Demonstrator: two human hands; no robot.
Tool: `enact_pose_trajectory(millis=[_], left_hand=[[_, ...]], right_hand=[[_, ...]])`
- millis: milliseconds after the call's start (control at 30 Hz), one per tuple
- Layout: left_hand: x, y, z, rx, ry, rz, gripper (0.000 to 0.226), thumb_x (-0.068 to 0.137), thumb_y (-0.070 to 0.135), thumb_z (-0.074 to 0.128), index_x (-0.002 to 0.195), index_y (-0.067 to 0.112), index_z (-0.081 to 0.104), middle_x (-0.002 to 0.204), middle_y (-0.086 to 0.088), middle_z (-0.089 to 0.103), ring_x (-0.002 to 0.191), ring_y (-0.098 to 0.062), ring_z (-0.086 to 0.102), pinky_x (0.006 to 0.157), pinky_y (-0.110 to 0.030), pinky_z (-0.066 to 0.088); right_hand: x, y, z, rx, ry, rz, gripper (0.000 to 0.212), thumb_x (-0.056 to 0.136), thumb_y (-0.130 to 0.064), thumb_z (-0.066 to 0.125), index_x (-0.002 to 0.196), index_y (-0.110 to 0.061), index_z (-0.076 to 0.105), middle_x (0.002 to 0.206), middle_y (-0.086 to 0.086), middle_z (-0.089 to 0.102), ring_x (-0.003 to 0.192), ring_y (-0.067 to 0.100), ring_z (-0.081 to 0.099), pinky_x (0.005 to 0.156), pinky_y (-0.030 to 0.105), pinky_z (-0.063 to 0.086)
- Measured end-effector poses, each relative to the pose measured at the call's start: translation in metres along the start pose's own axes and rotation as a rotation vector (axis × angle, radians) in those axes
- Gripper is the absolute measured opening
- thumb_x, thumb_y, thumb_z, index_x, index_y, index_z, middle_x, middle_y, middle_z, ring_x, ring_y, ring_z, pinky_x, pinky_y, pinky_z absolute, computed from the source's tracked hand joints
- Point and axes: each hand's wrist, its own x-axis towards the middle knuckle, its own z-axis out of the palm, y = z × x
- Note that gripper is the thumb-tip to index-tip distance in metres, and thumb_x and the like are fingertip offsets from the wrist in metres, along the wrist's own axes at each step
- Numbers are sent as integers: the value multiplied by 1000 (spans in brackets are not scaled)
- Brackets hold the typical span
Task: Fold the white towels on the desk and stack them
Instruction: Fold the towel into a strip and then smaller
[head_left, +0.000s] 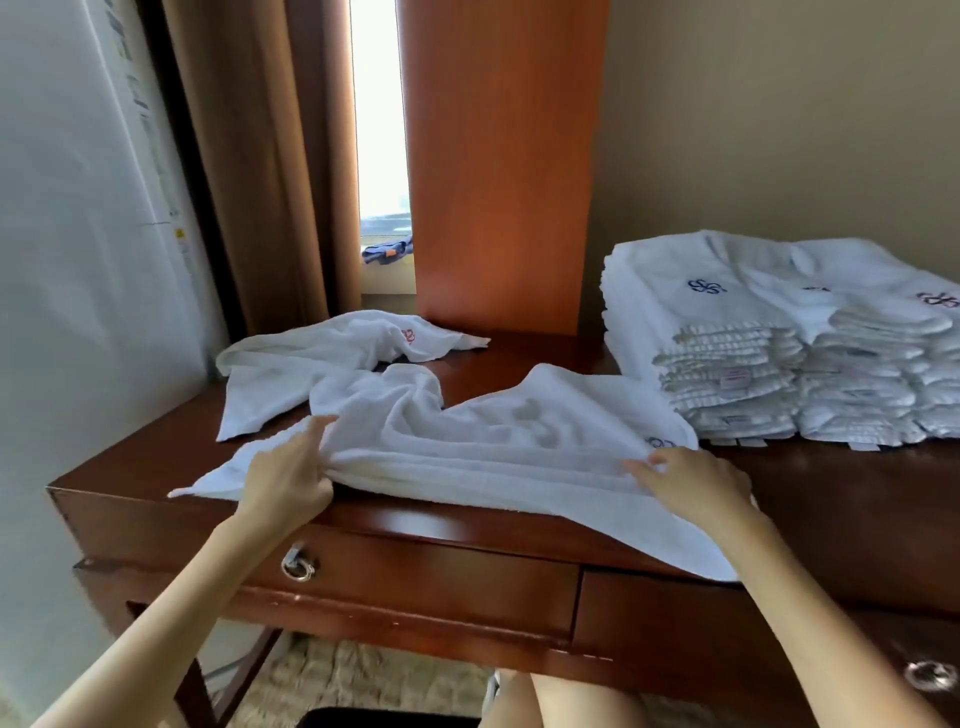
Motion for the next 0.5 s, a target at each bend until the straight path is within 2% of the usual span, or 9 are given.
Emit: enact_pose_trajectory(millis=[33, 100, 167, 200, 233, 300, 367, 433, 500], left_hand=[[-8, -3, -4, -16, -34, 40, 64, 75, 4, 57, 136, 22, 47, 94, -8, 65, 88, -28, 61, 74, -37, 47], [-15, -15, -14, -113, -207, 108, 56, 78, 12, 60, 131, 30, 53, 77, 1, 60, 73, -14, 58, 68, -27, 45], [-5, -29, -29, -320, -384, 106, 44, 86, 30, 64, 129, 32, 55, 72, 5, 59, 65, -6, 54, 65, -20, 42], [5, -36, -34, -434, -388, 65, 43, 89, 40, 63, 129, 30, 55, 76, 4, 63, 68, -7, 57, 68, -21, 45], [16, -45, -36, -492, -314, -10, 44, 90, 45, 61, 131, 27, 55, 84, 2, 68, 74, -10, 62, 71, -23, 49], [34, -62, -35, -351, -145, -181, 50, 93, 41, 58, 137, 19, 48, 108, -5, 68, 89, -19, 64, 80, -31, 52], [43, -73, -25, -217, -217, -305, 64, 90, 41, 62, 143, 13, 38, 127, -10, 59, 100, -23, 62, 83, -33, 52], [50, -76, -12, -204, -291, -302, 75, 85, 41, 68, 145, 10, 36, 137, -11, 52, 112, -23, 57, 91, -32, 49], [54, -77, 2, -156, -222, -269, 71, 81, 44, 68, 140, 12, 42, 140, -12, 46, 119, -23, 49, 101, -37, 43]], right_hand=[[1, -3, -5, -81, -36, 6, 59, 91, -71, 35, 125, -28, 57, 121, -1, 62, 113, 23, 57, 78, 29, 36], [4, -18, -12, -249, -78, 1, 54, 94, -65, 36, 121, -24, 58, 114, -3, 62, 108, 20, 58, 77, 28, 36], [14, -42, -15, -297, -8, -72, 45, 97, -54, 39, 119, -21, 61, 118, 0, 61, 110, 21, 57, 85, 30, 40], [19, -57, -15, -273, 59, -136, 40, 98, -48, 40, 119, -21, 62, 120, 1, 60, 112, 22, 56, 89, 32, 40], [23, -75, -17, -213, 124, -210, 35, 100, -42, 41, 117, -21, 63, 121, 3, 60, 112, 24, 56, 89, 32, 41], [32, -119, -16, -12, 205, -351, 29, 100, -31, 41, 116, -21, 64, 119, 4, 60, 107, 25, 56, 84, 31, 44], [41, -169, -13, 139, 173, -469, 28, 100, -27, 45, 120, -21, 63, 122, 3, 60, 110, 24, 57, 87, 34, 48], [51, -217, -5, 180, 97, -595, 32, 99, -25, 47, 127, -20, 60, 129, 2, 58, 118, 22, 54, 94, 37, 46], [60, -260, 4, 172, 12, -694, 36, 99, -24, 47, 134, -19, 54, 136, 2, 54, 125, 21, 49, 100, 36, 42]])
